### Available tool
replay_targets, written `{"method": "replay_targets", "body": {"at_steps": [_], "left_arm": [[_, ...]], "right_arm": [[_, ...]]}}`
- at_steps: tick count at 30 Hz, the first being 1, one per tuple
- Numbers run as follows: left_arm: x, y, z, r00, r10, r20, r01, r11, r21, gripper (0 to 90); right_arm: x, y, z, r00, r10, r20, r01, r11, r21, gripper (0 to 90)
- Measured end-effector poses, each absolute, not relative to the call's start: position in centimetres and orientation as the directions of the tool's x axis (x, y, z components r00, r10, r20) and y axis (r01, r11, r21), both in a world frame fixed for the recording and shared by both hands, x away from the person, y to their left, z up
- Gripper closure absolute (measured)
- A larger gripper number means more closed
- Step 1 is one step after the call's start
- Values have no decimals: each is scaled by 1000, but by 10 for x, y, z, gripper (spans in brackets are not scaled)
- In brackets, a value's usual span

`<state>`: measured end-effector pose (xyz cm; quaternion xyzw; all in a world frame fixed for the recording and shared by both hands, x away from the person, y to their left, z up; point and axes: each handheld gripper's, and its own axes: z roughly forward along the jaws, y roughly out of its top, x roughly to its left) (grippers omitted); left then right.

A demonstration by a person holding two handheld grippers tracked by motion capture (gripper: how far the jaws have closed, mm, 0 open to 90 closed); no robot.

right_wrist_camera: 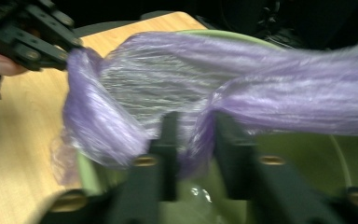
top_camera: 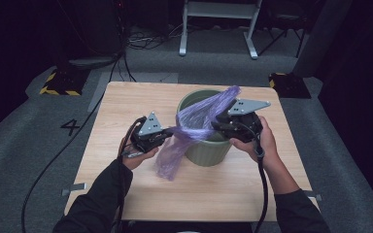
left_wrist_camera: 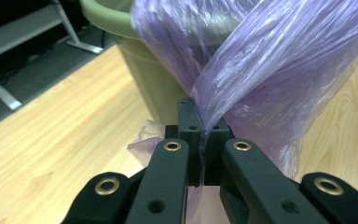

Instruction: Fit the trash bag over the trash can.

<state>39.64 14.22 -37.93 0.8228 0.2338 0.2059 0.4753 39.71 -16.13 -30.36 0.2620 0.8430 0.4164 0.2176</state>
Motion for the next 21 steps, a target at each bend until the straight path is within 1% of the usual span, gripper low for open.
{"method": "replay_targets", "body": {"at_steps": [1, 2, 3, 4, 5, 6, 9, 11, 14, 15, 16, 18, 19, 21], "left_arm": [[396, 145, -378, 802, 585, 119, 187, -435, 881, 894], [396, 148, -377, 800, 588, 121, 184, -432, 883, 894], [395, 152, -376, 795, 594, 121, 181, -423, 888, 894], [395, 154, -374, 790, 601, 123, 179, -418, 891, 894], [394, 159, -371, 785, 606, 129, 174, -416, 893, 894], [394, 159, -371, 785, 606, 129, 174, -416, 893, 894], [393, 163, -367, 777, 612, 148, 163, -421, 892, 894], [393, 165, -364, 773, 615, 158, 157, -427, 891, 894], [392, 167, -361, 771, 614, 169, 147, -430, 891, 894], [391, 168, -360, 769, 616, 173, 146, -433, 889, 894], [389, 170, -358, 766, 617, 181, 147, -442, 885, 894], [388, 172, -358, 765, 616, 189, 145, -450, 881, 894], [387, 175, -357, 761, 618, 200, 144, -461, 876, 894], [385, 180, -355, 757, 620, 205, 141, -461, 876, 894]], "right_arm": [[397, -164, -303, -758, 635, -152, 259, 506, 823, 572], [397, -166, -302, -754, 640, -150, 260, 501, 826, 519], [396, -171, -300, -738, 656, -157, 265, 495, 827, 445], [396, -171, -300, -738, 656, -157, 265, 495, 827, 445], [394, -178, -297, -731, 663, -161, 263, 492, 830, 402], [394, -181, -296, -727, 667, -163, 264, 490, 831, 386], [392, -188, -294, -722, 671, -167, 253, 481, 839, 403], [389, -199, -289, -709, 686, -162, 240, 451, 860, 399], [389, -205, -285, -702, 694, -159, 230, 433, 871, 408], [388, -208, -282, -688, 707, -167, 220, 422, 879, 423], [390, -213, -277, -658, 730, -185, 207, 412, 888, 466], [392, -214, -275, -645, 740, -190, 204, 407, 891, 480], [397, -214, -272, -635, 749, -191, 210, 404, 890, 525], [401, -209, -271, -626, 750, -215, 213, 430, 877, 537]]}}
